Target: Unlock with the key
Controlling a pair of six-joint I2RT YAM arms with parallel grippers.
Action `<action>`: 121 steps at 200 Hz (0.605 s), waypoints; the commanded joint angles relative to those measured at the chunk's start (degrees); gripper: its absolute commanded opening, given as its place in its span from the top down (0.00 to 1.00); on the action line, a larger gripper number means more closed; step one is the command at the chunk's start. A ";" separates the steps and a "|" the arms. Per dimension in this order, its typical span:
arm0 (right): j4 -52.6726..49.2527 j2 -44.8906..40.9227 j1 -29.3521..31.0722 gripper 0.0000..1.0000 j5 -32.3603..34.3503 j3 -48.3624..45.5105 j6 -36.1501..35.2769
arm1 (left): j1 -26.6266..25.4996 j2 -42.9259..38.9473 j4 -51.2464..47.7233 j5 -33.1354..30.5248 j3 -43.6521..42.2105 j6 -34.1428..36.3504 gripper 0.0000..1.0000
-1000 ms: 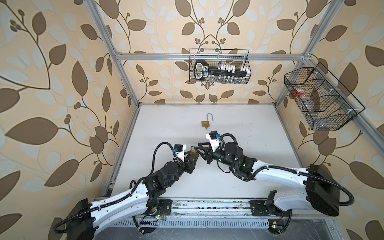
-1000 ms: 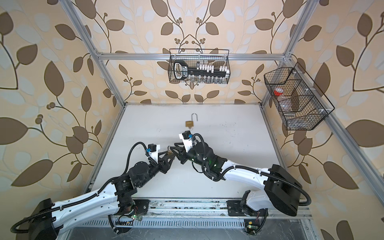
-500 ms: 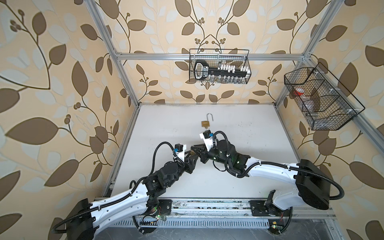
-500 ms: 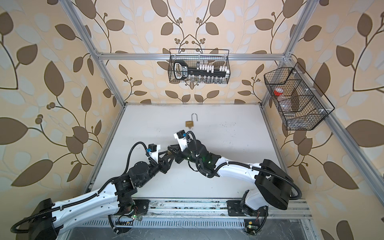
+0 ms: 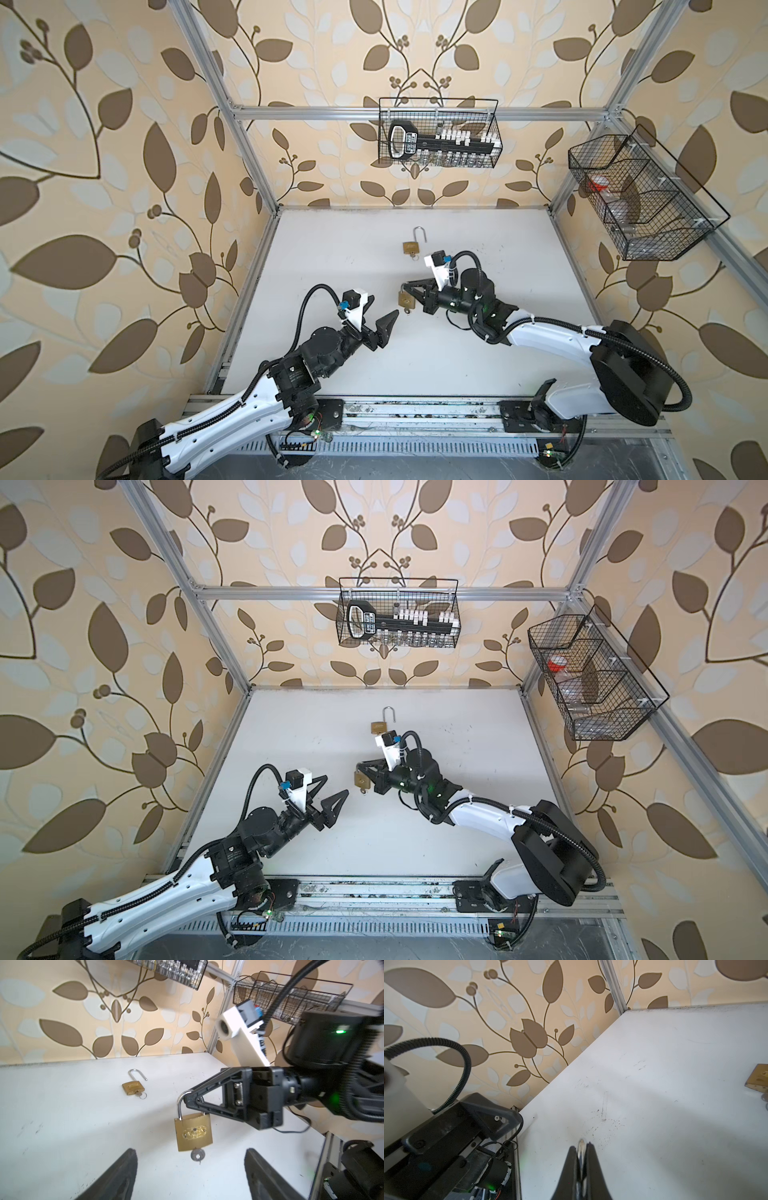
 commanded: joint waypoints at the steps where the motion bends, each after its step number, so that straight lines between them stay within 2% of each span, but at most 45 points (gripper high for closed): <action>1: 9.51 -3.36 -0.34 1.00 -14.08 0.16 1.58 | 0.06 0.19 3.73 8.49 0.00 6.41 0.20; 27: 4.60 -5.99 -0.07 1.00 -18.36 1.37 -3.14 | 1.29 5.16 3.16 15.41 4.15 9.26 0.26; 48: -0.09 -8.61 -1.14 1.00 -20.53 0.77 -7.49 | 4.58 10.27 5.41 21.33 6.15 8.91 0.29; 70: 4.71 -12.10 -1.67 1.00 -18.62 -4.13 -6.40 | 10.61 11.17 11.18 26.73 4.62 4.98 0.30; 86: 4.33 -13.63 -1.65 1.00 -17.86 -5.01 -6.80 | 13.95 14.04 17.33 32.96 3.64 1.49 0.30; 99: 4.04 -14.04 -1.66 1.00 -17.96 -4.93 -6.75 | 15.38 17.60 22.09 38.72 4.06 -1.44 0.32; 121: 4.99 -14.67 -1.67 1.00 -17.72 -5.51 -6.19 | 16.04 21.75 26.91 44.92 5.13 -4.32 0.35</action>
